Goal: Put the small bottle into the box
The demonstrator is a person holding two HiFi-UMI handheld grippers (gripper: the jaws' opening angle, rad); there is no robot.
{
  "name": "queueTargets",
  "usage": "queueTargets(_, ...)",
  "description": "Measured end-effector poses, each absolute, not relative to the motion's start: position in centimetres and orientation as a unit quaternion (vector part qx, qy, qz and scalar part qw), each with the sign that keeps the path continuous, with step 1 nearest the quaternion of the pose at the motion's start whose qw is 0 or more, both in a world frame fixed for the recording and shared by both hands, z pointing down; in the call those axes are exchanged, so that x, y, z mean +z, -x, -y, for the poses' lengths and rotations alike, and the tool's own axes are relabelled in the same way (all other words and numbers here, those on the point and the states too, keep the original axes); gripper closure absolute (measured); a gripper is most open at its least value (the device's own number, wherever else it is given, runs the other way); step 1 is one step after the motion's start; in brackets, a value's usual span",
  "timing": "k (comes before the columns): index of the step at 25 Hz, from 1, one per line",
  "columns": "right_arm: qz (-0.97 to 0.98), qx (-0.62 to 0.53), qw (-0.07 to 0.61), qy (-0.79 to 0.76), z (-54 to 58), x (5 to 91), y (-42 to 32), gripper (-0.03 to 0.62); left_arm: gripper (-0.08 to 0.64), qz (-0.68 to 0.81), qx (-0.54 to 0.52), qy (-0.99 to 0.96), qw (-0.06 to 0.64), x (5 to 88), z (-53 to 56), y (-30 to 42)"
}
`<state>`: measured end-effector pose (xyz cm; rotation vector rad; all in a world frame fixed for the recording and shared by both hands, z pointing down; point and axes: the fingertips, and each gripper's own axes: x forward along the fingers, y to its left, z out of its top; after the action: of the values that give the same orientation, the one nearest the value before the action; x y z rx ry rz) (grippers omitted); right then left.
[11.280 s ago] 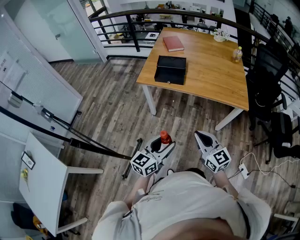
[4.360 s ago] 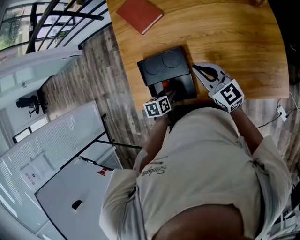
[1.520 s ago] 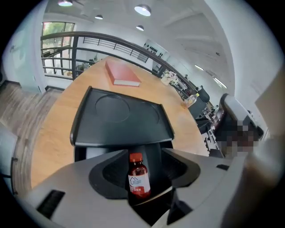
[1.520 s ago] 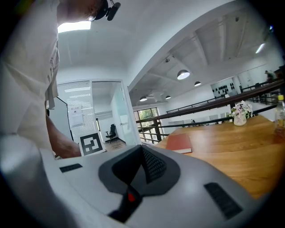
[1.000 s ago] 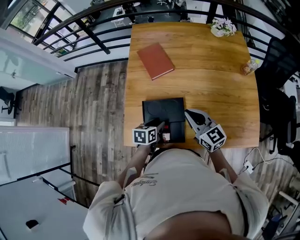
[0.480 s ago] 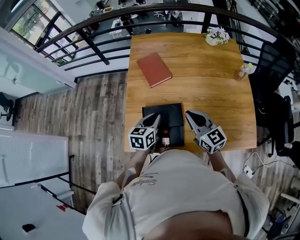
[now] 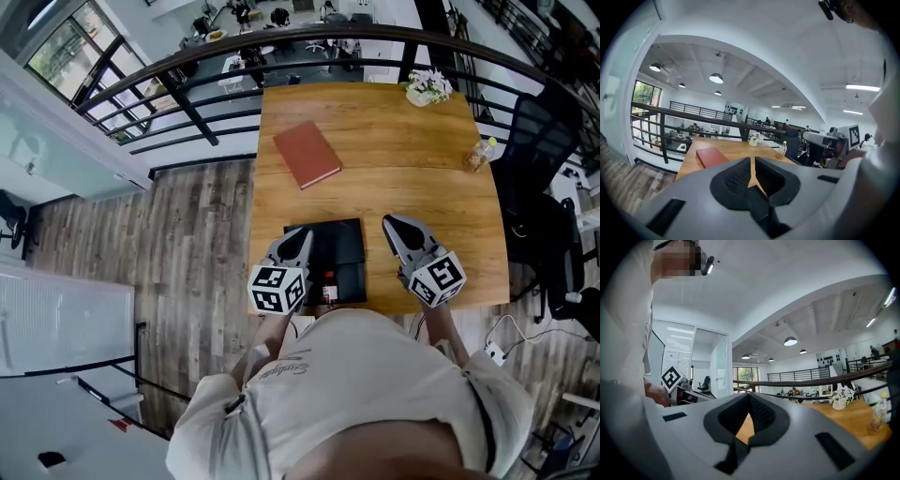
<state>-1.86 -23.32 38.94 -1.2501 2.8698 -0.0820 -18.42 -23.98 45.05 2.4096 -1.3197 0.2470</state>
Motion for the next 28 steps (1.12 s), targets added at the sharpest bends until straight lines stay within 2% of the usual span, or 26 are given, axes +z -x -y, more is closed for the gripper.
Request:
queueTargets(4,-0.920,-0.005,0.023,0.392,23.5,37.0,2.8,0.597,0.522,0.487,0.065,-0.856,0.157,42.1,25.5,19.4)
queueTargets(14,-0.926,0.052,0.037,0.372,24.1,32.9,5.1,0.597,0.522,0.499,0.021,-0.857,0.129,38.5,27.4,19.8)
queueTargets(28,-0.923,0.023,0.009,0.385,23.9,35.4,4.3,0.597,0.522,0.503,0.027,-0.854,0.129,39.3,27.0,20.4)
